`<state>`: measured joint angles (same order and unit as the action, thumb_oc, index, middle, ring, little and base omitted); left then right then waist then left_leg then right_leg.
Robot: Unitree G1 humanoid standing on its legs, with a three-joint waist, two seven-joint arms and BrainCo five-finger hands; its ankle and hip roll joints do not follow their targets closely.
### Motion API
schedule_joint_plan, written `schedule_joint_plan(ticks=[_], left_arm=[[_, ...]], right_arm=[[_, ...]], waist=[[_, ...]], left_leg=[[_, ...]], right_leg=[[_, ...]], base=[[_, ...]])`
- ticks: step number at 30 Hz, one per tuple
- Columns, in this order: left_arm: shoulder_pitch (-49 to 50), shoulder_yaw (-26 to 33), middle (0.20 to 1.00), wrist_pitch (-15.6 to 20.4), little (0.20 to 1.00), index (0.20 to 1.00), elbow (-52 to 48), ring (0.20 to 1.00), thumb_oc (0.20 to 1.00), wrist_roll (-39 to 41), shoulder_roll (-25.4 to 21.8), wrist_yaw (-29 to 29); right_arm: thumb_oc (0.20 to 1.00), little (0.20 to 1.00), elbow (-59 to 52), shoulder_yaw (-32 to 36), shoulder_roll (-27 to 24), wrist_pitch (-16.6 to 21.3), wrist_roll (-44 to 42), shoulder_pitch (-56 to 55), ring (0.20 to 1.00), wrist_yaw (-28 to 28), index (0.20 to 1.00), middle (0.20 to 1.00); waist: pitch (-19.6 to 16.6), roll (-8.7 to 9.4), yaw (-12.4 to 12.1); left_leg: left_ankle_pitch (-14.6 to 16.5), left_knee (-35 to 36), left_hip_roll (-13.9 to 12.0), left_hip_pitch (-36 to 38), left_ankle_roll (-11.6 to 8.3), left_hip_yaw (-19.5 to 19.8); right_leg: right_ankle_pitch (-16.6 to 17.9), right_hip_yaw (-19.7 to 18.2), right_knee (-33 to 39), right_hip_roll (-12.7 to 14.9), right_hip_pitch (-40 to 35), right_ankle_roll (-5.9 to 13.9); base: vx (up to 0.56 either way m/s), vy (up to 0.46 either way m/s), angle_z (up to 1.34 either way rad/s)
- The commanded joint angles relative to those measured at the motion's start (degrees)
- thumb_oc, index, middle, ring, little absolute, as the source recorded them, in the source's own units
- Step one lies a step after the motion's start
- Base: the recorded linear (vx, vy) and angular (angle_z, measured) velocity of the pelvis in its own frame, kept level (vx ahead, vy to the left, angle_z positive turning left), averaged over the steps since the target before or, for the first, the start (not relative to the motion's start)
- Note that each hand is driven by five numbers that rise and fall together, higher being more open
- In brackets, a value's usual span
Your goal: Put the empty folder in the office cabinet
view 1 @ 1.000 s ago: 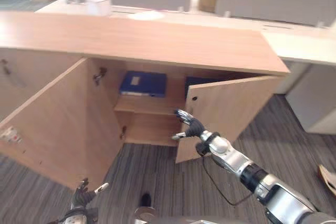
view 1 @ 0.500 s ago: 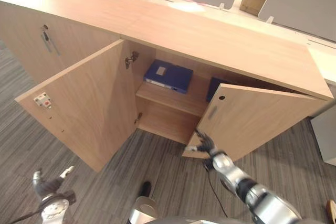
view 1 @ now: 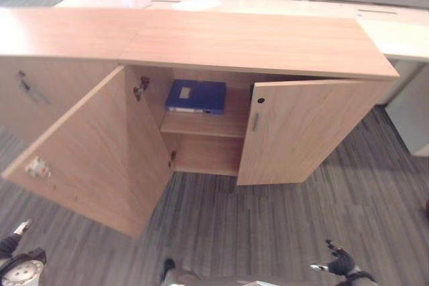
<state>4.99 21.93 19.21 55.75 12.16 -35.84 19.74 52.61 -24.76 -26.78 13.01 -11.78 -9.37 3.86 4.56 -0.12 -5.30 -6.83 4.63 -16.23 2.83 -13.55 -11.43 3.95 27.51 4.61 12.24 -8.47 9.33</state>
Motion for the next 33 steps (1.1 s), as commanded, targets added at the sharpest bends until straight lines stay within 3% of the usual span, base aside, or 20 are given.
schedule_joint_plan(ticks=[1,6,12,16,19,29,30,33], left_arm=[[-0.2,-2.1,1.0,1.6,1.0,1.0,-2.1,1.0,1.0,0.2,-8.0,-2.8],[-0.4,-2.6,1.0,0.7,1.0,1.0,-5.7,1.0,1.0,-1.5,-10.5,-5.1],[-0.2,-5.3,1.0,0.3,1.0,1.0,-5.4,1.0,1.0,0.5,-8.9,-11.2],[0.0,-7.3,1.0,0.0,1.0,1.0,-5.3,1.0,1.0,1.6,-7.0,-14.2],[-0.5,-11.5,1.0,-0.2,1.0,1.0,-2.3,1.0,1.0,2.2,-3.4,-18.0],[-2.2,-15.0,1.0,-0.1,1.0,1.0,-2.5,1.0,1.0,2.6,-0.2,-19.5],[-4.2,-17.4,1.0,0.0,1.0,1.0,-2.8,1.0,1.0,2.8,1.8,-19.8],[-6.2,-18.4,1.0,0.1,1.0,1.0,-1.8,1.0,1.0,3.4,2.5,-19.6]], right_arm=[[1.0,1.0,-3.2,1.3,2.7,3.0,0.5,4.4,1.0,1.8,1.0,1.0],[1.0,1.0,-1.7,5.4,3.8,2.3,0.1,2.4,1.0,1.7,1.0,1.0],[1.0,1.0,-2.0,7.0,5.3,1.7,-0.9,1.2,1.0,2.7,1.0,1.0],[1.0,1.0,-2.9,7.1,5.4,1.7,-0.7,0.9,1.0,3.1,1.0,1.0],[1.0,1.0,-7.2,7.9,4.2,1.9,-0.8,-0.4,1.0,3.8,1.0,1.0],[1.0,1.0,-7.8,8.8,4.1,2.2,0.0,-1.9,1.0,3.8,1.0,1.0],[1.0,1.0,-7.3,9.0,4.3,2.2,0.6,-2.2,1.0,3.6,1.0,1.0],[1.0,1.0,-7.3,8.8,4.5,2.3,0.6,-2.5,1.0,3.6,1.0,1.0]], waist=[[-1.3,2.55,-2.9],[-0.7,4.17,-1.6],[-1.6,5.67,0.6],[-2.2,5.52,1.5],[-2.9,4.77,4.2],[-3.5,4.09,6.0],[-3.9,3.75,7.5],[-4.1,3.62,8.3]], left_leg=[[-0.4,0.1,-0.3,-2.4,2.02,0.5],[1.3,-0.1,1.2,-1.6,2.76,-0.8],[2.6,0.4,2.3,0.4,3.38,-2.8],[2.9,0.4,2.4,1.1,3.48,-3.2],[3.4,0.4,2.4,2.2,3.44,-4.4],[3.9,0.4,2.3,3.4,3.49,-5.6],[4.1,0.4,2.4,3.9,3.52,-6.5],[4.2,0.4,2.4,4.2,3.56,-7.2]], right_leg=[[-1.1,-2.8,-1.9,-1.4,6.3,-1.14],[0.4,-5.0,-2.3,-0.2,7.6,-0.17],[1.7,-7.8,-1.9,0.4,8.0,0.53],[1.9,-8.8,-1.6,0.2,8.0,0.53],[2.0,-10.6,-1.3,-0.5,8.4,0.44],[2.2,-12.2,-1.1,-1.0,8.4,0.44],[2.4,-13.3,-0.9,-1.2,8.7,0.54],[2.6,-14.3,-0.8,-1.4,9.1,0.57]], base=[[0.02,0.131,-0.25],[0.0,0.096,-0.11],[0.02,0.05,-0.16],[0.02,0.014,-0.12],[0.01,0.028,-0.13],[0.01,0.004,-0.12],[0.02,0.002,-0.07],[0.02,-0.002,-0.14]])
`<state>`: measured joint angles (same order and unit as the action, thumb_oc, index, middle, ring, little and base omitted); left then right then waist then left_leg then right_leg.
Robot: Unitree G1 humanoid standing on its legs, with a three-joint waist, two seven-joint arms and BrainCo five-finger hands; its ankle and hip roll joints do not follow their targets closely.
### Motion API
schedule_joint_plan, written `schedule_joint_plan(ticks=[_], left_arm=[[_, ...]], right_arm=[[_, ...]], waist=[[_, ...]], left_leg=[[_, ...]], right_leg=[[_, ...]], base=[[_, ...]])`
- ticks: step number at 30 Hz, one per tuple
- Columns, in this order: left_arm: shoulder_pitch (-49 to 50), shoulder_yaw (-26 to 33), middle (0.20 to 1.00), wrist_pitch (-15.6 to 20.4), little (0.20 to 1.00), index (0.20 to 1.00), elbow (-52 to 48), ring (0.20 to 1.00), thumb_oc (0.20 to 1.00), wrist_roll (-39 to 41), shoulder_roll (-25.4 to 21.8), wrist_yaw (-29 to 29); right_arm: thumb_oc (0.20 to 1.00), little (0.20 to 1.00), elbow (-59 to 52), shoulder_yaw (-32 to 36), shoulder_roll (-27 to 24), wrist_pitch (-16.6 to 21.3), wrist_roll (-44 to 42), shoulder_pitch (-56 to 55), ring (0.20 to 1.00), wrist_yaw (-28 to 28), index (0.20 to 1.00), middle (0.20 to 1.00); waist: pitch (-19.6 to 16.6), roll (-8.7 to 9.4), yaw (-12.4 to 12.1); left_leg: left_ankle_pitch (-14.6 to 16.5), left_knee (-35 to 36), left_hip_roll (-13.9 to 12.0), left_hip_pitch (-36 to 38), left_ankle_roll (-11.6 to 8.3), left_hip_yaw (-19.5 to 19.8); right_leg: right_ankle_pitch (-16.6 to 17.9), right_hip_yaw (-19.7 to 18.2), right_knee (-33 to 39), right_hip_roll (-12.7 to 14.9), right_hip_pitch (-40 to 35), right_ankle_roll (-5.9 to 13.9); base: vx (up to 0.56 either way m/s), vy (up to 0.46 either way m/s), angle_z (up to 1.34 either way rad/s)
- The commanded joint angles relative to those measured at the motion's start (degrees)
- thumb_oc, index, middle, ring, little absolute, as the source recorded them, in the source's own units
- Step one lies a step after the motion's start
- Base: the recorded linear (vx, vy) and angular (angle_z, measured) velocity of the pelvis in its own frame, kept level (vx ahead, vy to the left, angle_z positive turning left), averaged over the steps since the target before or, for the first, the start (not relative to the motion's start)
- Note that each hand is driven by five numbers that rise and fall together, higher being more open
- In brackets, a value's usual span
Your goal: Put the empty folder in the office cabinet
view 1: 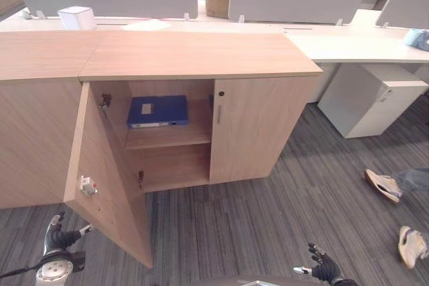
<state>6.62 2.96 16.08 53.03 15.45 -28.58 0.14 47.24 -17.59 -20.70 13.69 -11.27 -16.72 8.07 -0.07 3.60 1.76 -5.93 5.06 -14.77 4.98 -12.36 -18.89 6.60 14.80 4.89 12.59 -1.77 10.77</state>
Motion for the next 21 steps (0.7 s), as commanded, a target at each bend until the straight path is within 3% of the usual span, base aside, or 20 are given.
schedule_joint_plan(ticks=[1,2,4,10,19,21], left_arm=[[-7.8,0.6,1.0,3.2,1.0,1.0,0.9,1.0,1.0,0.1,-4.8,0.0],[-7.8,0.6,1.0,3.2,1.0,1.0,0.9,1.0,1.0,0.1,-4.8,0.0],[-12.9,-2.4,1.0,3.4,1.0,1.0,2.4,1.0,1.0,1.3,-4.3,0.3],[-19.0,-4.5,1.0,3.3,1.0,1.0,5.4,1.0,1.0,1.8,-4.7,1.9],[-27.1,-6.3,1.0,2.7,1.0,1.0,7.4,1.0,1.0,3.3,-7.5,3.7],[-30.7,-6.3,1.0,2.2,1.0,1.0,10.1,1.0,1.0,3.5,-10.2,4.7]], right_arm=[[1.0,1.0,-1.9,1.7,-1.6,1.6,0.1,4.9,1.0,-0.7,1.0,1.0],[1.0,1.0,-1.9,1.7,-1.6,1.6,0.1,4.9,1.0,-0.7,1.0,1.0],[1.0,1.0,-1.6,1.1,-1.8,1.8,0.8,4.1,1.0,-0.8,1.0,1.0],[1.0,1.0,-1.8,0.1,-2.0,1.8,1.3,4.3,1.0,-1.1,1.0,1.0],[1.0,1.0,-1.7,-0.7,-2.6,1.7,1.8,4.2,1.0,-1.5,1.0,1.0],[1.0,1.0,-1.3,-0.5,-3.0,1.6,1.9,3.9,1.0,-1.7,1.0,1.0]], waist=[[0.5,-0.1,1.2],[0.5,-0.1,1.2],[-0.4,-0.5,3.6],[-1.1,-0.97,6.1],[-1.7,-1.35,7.9],[-2.1,-1.44,8.4]], left_leg=[[3.3,-0.1,1.0,2.0,2.36,0.3],[3.3,-0.1,1.0,2.0,2.36,0.3],[3.7,-0.1,1.1,2.7,2.36,-1.3],[4.3,-0.1,1.6,3.4,2.58,-2.9],[4.7,-0.1,2.0,3.7,2.72,-4.2],[4.8,-0.1,2.1,3.7,2.74,-4.4]], right_leg=[[0.0,-1.6,-1.1,-1.7,2.4,-0.87],[0.0,-1.6,-1.1,-1.7,2.4,-0.87],[0.2,-3.4,-0.9,-2.0,2.9,-0.78],[0.7,-5.6,-0.8,-2.2,3.9,-0.51],[1.1,-7.4,-0.8,-2.3,4.9,-0.22],[1.1,-7.7,-0.7,-2.4,4.9,-0.1]], base=[[0.01,-0.004,-0.17],[0.03,0.002,-0.35],[0.07,-0.004,-0.5],[0.05,0.004,-0.41],[0.03,0.007,-0.12],[0.06,0.008,0.02]])
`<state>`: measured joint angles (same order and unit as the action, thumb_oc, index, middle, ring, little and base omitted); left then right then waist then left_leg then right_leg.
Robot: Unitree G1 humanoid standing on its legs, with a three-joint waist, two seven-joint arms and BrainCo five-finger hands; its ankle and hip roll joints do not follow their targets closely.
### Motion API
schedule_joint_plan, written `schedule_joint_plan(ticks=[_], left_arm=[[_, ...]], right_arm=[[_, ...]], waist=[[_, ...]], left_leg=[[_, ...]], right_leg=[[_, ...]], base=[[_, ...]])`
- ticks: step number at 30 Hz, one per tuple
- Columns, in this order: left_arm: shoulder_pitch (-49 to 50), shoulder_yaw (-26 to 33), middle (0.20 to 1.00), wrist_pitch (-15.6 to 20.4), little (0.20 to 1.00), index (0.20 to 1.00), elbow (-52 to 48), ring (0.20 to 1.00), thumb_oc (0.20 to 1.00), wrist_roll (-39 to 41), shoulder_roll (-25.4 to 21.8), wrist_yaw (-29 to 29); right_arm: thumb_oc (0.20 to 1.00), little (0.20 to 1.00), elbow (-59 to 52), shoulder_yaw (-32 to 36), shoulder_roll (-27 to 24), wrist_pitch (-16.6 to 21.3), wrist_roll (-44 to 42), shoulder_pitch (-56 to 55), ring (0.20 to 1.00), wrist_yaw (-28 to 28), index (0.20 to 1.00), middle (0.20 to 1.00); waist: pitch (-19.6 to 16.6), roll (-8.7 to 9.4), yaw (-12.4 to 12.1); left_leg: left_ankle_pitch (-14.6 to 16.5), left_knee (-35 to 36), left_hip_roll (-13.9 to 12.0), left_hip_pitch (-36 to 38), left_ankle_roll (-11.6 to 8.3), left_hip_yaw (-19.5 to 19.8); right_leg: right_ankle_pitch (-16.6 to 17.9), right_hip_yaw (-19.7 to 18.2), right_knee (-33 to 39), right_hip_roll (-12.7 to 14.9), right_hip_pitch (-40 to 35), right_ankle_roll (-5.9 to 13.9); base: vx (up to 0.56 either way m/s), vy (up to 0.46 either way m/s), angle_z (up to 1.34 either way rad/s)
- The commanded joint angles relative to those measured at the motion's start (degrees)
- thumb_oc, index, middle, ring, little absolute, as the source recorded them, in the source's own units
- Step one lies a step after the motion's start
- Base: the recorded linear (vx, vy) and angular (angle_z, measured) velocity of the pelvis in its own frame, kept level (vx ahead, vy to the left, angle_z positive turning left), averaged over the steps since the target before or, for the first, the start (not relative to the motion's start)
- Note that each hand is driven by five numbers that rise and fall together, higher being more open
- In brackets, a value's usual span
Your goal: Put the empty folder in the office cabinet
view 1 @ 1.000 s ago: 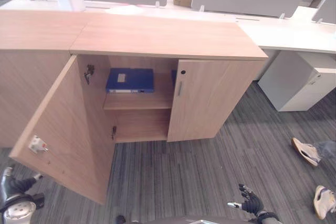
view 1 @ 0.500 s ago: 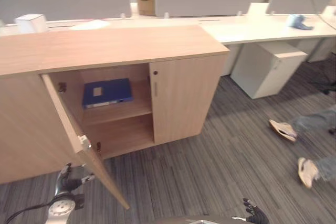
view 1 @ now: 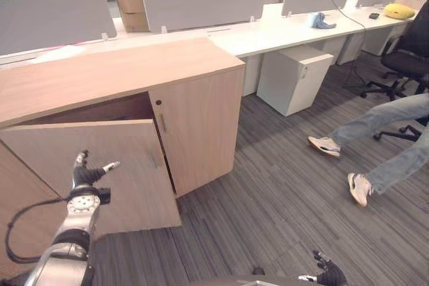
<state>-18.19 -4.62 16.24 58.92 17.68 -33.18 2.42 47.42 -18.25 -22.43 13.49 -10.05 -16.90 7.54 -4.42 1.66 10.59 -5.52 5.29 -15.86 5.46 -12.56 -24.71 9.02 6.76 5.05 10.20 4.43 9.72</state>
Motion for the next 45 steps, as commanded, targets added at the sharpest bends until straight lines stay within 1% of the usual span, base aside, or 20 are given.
schedule_joint_plan(ticks=[1,6,11,13,15,17,19,21,24,26,28,29,31,32,34,35,36,39,42,45], left_arm=[[-6.8,1.3,1.0,1.8,1.0,1.0,5.0,1.0,1.0,1.1,-6.5,2.6],[-8.0,1.9,1.0,1.6,1.0,1.0,4.4,1.0,1.0,2.1,-8.7,2.7],[-5.8,1.0,1.0,1.3,1.0,1.0,2.9,1.0,1.0,1.2,-6.8,1.7],[-1.3,0.7,1.0,1.1,1.0,1.0,1.4,1.0,1.0,-0.2,-2.9,1.0],[4.8,0.7,1.0,0.2,1.0,1.0,1.6,1.0,1.0,-1.4,2.4,-0.6],[4.9,0.8,1.0,0.2,1.0,1.0,1.5,1.0,1.0,-1.5,2.4,-0.5],[11.2,1.0,1.0,-1.2,1.0,1.0,2.2,1.0,1.0,-0.8,6.9,-2.9],[15.3,0.8,1.0,-2.3,1.0,1.0,3.8,1.0,1.0,-1.4,9.3,-5.0],[17.9,0.5,1.0,-3.6,1.0,1.0,6.8,1.0,1.0,-2.4,11.4,-6.6],[19.4,-0.5,1.0,-5.6,1.0,1.0,12.3,1.0,1.0,-5.0,14.2,-8.1],[20.7,-0.4,1.0,-7.1,1.0,1.0,16.4,1.0,1.0,-8.2,16.0,-8.6],[20.7,-0.4,1.0,-7.1,1.0,1.0,16.4,1.0,1.0,-8.2,16.0,-8.6],[21.8,0.2,1.0,-8.6,1.0,1.0,20.5,1.0,1.0,-10.7,17.7,-9.1],[21.8,0.2,1.0,-8.6,1.0,1.0,20.5,1.0,1.0,-10.7,17.7,-9.1],[22.7,0.4,1.0,-10.6,1.0,1.0,24.2,1.0,1.0,-13.3,19.2,-9.7],[22.7,0.4,1.0,-10.6,1.0,1.0,24.2,1.0,1.0,-13.3,19.2,-9.7],[23.1,0.6,1.0,-11.5,1.0,1.0,25.6,1.0,1.0,-14.0,19.4,-10.3],[23.0,0.2,1.0,-12.1,1.0,1.0,25.2,1.0,1.0,-14.0,19.8,-10.2],[22.7,-0.6,1.0,-12.0,1.0,1.0,24.7,1.0,1.0,-14.0,20.0,-10.2],[21.3,-4.7,1.0,-11.5,1.0,1.0,22.2,1.0,1.0,-14.3,21.3,-10.4]], right_arm=[[1.0,1.0,-1.5,0.2,-1.4,1.7,0.8,4.0,1.0,-1.3,1.0,1.0],[1.0,1.0,-1.4,0.3,-1.5,1.8,0.7,4.0,1.0,-1.4,1.0,1.0],[1.0,1.0,-0.3,0.1,-0.6,1.7,0.6,4.6,1.0,-1.7,1.0,1.0],[1.0,1.0,0.9,0.3,0.1,1.3,1.0,5.4,1.0,-1.8,1.0,1.0],[1.0,1.0,5.6,0.7,1.4,0.1,1.8,6.4,1.0,-2.0,1.0,1.0],[1.0,1.0,5.7,0.7,1.4,0.1,1.8,6.5,1.0,-2.0,1.0,1.0],[1.0,1.0,9.8,0.9,1.8,-1.3,4.3,7.8,1.0,-2.4,1.0,1.0],[1.0,1.0,13.0,0.5,1.8,-2.2,6.5,8.8,1.0,-2.2,1.0,1.0],[1.0,1.0,16.1,0.1,2.0,-3.2,7.5,10.4,1.0,-1.7,1.0,1.0],[1.0,1.0,20.7,-0.4,2.5,-4.6,8.7,12.6,1.0,-1.9,1.0,1.0],[1.0,1.0,22.8,-0.4,3.2,-5.4,8.4,13.7,1.0,-1.6,1.0,1.0],[1.0,1.0,22.8,-0.4,3.2,-5.4,8.4,13.7,1.0,-1.6,1.0,1.0],[1.0,1.0,25.1,-0.6,3.9,-5.9,9.5,14.8,1.0,-2.2,1.0,1.0],[1.0,1.0,25.1,-0.6,3.9,-5.9,9.5,14.8,1.0,-2.2,1.0,1.0],[1.0,1.0,27.3,-1.9,5.4,-7.4,11.2,16.8,1.0,-2.4,1.0,1.0],[1.0,1.0,27.3,-1.9,5.4,-7.4,11.2,16.8,1.0,-2.4,1.0,1.0],[1.0,1.0,27.4,-2.1,5.7,-7.8,11.4,17.4,1.0,-1.9,1.0,1.0],[1.0,1.0,28.4,-2.9,7.0,-8.9,12.3,18.0,1.0,-1.9,1.0,1.0],[1.0,1.0,28.4,-3.2,7.1,-9.0,12.3,18.2,1.0,-1.9,1.0,1.0],[1.0,1.0,28.5,-4.6,8.1,-9.2,12.8,19.0,1.0,-2.4,1.0,1.0]], waist=[[2.1,0.53,-0.3],[2.0,0.63,-0.9],[2.4,0.69,-1.8],[2.8,0.62,-2.5],[3.3,0.18,-3.5],[3.3,0.09,-3.5],[4.0,-0.84,-4.7],[4.4,-1.83,-5.7],[5.0,-2.66,-6.4],[6.6,-3.0,-7.8],[7.1,-2.82,-8.5],[7.1,-2.82,-8.5],[7.0,-2.09,-9.4],[7.0,-2.09,-9.4],[6.7,-1.2,-10.8],[6.7,-1.18,-10.8],[6.4,-1.23,-11.1],[4.8,-1.05,-11.5],[4.6,-1.06,-11.6],[3.8,-0.85,-11.9]], left_leg=[[4.4,-0.3,3.1,3.3,2.95,1.3],[4.4,-0.3,3.2,3.2,2.95,1.7],[4.1,-0.3,3.2,2.9,3.0,2.4],[3.8,-0.3,3.1,2.6,3.06,3.1],[3.1,-0.3,2.6,2.2,2.9,4.1],[3.1,-0.3,2.5,2.2,2.87,4.1],[1.7,-0.3,1.5,1.6,2.49,5.2],[0.2,-0.3,0.3,0.9,1.93,6.0],[-0.9,-0.7,-0.8,0.0,1.47,6.6],[-2.9,-2.9,-1.3,-2.3,1.4,7.0],[-1.7,-5.4,-0.1,-3.7,2.0,8.9],[-1.7,-5.4,-0.1,-3.7,2.0,8.9],[1.4,-7.0,3.5,-5.0,3.45,12.4],[1.4,-7.0,3.5,-5.0,3.45,12.4],[5.1,-8.2,10.0,-6.6,6.05,16.8],[5.1,-8.3,10.0,-6.6,6.09,16.9],[5.6,-7.3,11.9,-6.6,7.14,17.1],[5.0,-3.7,12.6,-4.2,8.14,16.4],[4.8,-2.7,12.7,-3.6,8.29,16.4],[4.9,-1.2,12.5,-2.3,8.66,16.1]], right_leg=[[-1.2,0.3,-0.8,0.0,-1.3,0.98],[-1.3,0.6,-0.8,0.1,-1.6,1.08],[-1.5,1.2,-0.8,0.3,-2.0,0.94],[-1.8,1.8,-0.9,0.3,-2.5,0.66],[-2.6,2.6,-1.1,0.1,-3.0,0.11],[-2.6,2.7,-1.1,0.0,-3.1,0.09],[-3.8,3.6,-1.5,-0.7,-3.7,-0.78],[-4.9,4.6,-1.6,-1.6,-4.3,-1.52],[-6.0,5.4,-1.6,-2.5,-4.6,-2.36],[-7.0,7.0,-1.4,-3.2,-5.5,-3.31],[-7.7,7.6,-1.3,-3.2,-6.1,-3.88],[-7.7,7.6,-1.3,-3.2,-6.1,-3.88],[-7.7,8.4,-1.1,-2.6,-6.6,-4.1],[-7.7,8.4,-1.1,-2.6,-6.6,-4.1],[-7.7,8.6,-1.4,-2.4,-6.4,-4.69],[-7.8,8.6,-1.4,-2.4,-6.5,-4.65],[-7.8,8.6,-2.0,-2.7,-6.2,-4.84],[-7.9,8.2,-2.3,-3.4,-6.7,-4.73],[-8.0,8.0,-2.3,-3.4,-6.8,-4.66],[-8.1,7.9,-2.6,-3.3,-7.2,-4.44]], base=[[0.0,0.0,0.0],[0.02,0.006,-0.01],[0.0,-0.006,0.01],[-0.01,-0.066,0.06],[-0.02,-0.086,0.05],[0.0,-0.041,0.17],[-0.02,-0.139,0.32],[-0.02,-0.142,0.33],[-0.02,-0.073,0.29],[-0.09,-0.128,0.33],[-0.05,-0.09,0.36],[0.0,-0.054,0.29],[0.0,-0.069,0.09],[0.01,-0.081,0.19],[0.02,-0.077,0.26],[0.01,-0.018,0.14],[0.03,0.026,0.2],[0.1,0.05,0.12],[0.04,0.03,-0.08],[0.05,0.033,-0.1]])
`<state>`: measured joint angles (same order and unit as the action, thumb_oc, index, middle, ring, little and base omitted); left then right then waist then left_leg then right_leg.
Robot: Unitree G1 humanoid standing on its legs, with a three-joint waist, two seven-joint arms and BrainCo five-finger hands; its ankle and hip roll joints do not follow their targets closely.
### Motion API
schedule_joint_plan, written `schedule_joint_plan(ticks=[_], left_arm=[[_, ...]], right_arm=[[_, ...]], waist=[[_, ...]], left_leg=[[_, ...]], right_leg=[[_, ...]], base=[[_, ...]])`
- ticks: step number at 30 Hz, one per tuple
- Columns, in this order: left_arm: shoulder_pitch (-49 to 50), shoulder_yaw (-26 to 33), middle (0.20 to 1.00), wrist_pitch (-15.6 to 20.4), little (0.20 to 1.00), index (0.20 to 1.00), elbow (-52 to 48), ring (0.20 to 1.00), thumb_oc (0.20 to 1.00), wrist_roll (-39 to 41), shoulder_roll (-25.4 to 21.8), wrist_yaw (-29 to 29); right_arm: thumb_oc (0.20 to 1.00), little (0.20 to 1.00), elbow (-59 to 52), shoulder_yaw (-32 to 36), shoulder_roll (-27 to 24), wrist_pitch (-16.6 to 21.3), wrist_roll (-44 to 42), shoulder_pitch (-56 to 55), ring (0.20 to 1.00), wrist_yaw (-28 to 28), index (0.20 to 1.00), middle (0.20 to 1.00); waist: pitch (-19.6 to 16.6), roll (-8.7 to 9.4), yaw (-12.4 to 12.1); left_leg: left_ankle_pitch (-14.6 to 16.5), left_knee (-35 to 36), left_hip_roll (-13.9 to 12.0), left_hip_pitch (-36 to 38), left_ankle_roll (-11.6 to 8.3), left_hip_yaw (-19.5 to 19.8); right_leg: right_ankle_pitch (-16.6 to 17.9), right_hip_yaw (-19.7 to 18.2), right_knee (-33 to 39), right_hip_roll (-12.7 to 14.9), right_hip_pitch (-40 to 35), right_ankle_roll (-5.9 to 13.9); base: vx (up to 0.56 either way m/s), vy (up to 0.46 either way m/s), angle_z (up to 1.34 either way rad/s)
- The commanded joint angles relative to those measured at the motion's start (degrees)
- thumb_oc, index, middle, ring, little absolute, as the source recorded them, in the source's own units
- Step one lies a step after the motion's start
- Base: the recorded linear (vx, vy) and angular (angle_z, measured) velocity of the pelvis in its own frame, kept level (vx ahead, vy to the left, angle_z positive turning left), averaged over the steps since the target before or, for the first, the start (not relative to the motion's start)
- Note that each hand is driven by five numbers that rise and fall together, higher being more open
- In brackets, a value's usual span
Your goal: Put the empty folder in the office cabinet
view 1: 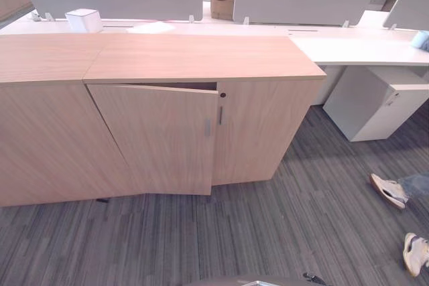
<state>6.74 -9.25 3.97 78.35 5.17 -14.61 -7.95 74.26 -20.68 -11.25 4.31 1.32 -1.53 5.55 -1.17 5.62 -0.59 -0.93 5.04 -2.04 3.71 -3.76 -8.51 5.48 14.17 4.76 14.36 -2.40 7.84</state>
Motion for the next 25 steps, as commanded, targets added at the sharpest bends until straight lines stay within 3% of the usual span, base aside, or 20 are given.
schedule_joint_plan(ticks=[1,14,25], left_arm=[[-4.0,-0.8,1.0,0.8,1.0,1.0,2.3,1.0,1.0,-1.8,3.0,0.1],[-7.1,-4.5,1.0,1.1,1.0,1.0,0.4,1.0,1.0,-0.6,5.0,2.0],[-6.3,-3.5,1.0,0.9,1.0,1.0,1.8,1.0,1.0,-2.0,3.9,2.1]], right_arm=[[1.0,1.0,1.8,-2.4,-2.8,-0.1,1.8,3.8,1.0,-0.5,1.0,1.0],[1.0,1.0,1.9,-6.2,0.0,-0.6,4.4,4.8,1.0,-1.6,1.0,1.0],[1.0,1.0,2.4,-5.5,0.0,-0.3,3.0,4.0,1.0,-1.4,1.0,1.0]], waist=[[0.5,-4.74,-0.8],[-0.7,-4.04,-1.3],[-1.1,-4.14,-1.1]], left_leg=[[0.5,-0.9,-1.3,-0.3,-0.09,-0.1],[1.6,-0.5,-1.5,1.8,0.18,-0.4],[2.1,-0.3,-1.7,2.9,0.1,-0.6]], right_leg=[[-4.7,0.5,-2.5,-7.3,-0.5,-2.49],[-4.5,0.4,-2.1,-6.9,-2.0,-1.78],[-4.5,0.1,-1.7,-7.1,-2.7,-1.75]], base=[[0.04,0.022,-0.09],[0.02,0.008,-0.02],[0.0,0.0,-0.01]])
